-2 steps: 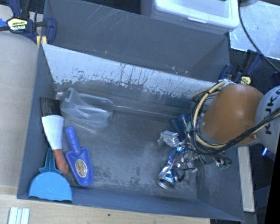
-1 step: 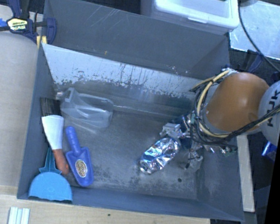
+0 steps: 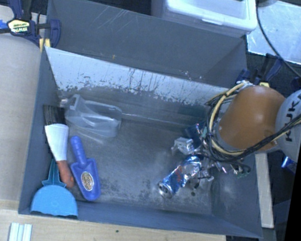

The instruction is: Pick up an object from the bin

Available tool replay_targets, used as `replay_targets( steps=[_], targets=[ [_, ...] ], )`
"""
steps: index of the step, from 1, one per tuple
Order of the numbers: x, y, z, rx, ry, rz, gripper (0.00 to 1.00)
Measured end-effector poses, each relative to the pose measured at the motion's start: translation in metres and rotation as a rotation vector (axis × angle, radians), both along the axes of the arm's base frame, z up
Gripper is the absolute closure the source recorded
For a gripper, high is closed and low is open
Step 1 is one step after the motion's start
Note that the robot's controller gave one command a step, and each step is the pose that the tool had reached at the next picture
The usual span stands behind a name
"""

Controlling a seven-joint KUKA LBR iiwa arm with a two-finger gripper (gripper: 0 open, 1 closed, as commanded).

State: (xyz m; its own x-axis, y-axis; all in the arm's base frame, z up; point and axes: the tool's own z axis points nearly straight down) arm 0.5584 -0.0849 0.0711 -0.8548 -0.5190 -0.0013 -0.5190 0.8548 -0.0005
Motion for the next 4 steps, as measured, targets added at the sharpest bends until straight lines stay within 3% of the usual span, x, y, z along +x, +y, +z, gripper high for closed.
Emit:
replay_targets(
  steps=[1, 2, 4],
  targets=[
    [0.019, -0.007, 0.0, 0.0, -0.011, 0.102, 0.0],
    [0.002, -0.002, 0.001, 0.001, -0.005, -0.006, 1.0],
    [0.002, -0.002, 0.006, 0.001, -0.006, -0.007, 1.0]
  ],
)
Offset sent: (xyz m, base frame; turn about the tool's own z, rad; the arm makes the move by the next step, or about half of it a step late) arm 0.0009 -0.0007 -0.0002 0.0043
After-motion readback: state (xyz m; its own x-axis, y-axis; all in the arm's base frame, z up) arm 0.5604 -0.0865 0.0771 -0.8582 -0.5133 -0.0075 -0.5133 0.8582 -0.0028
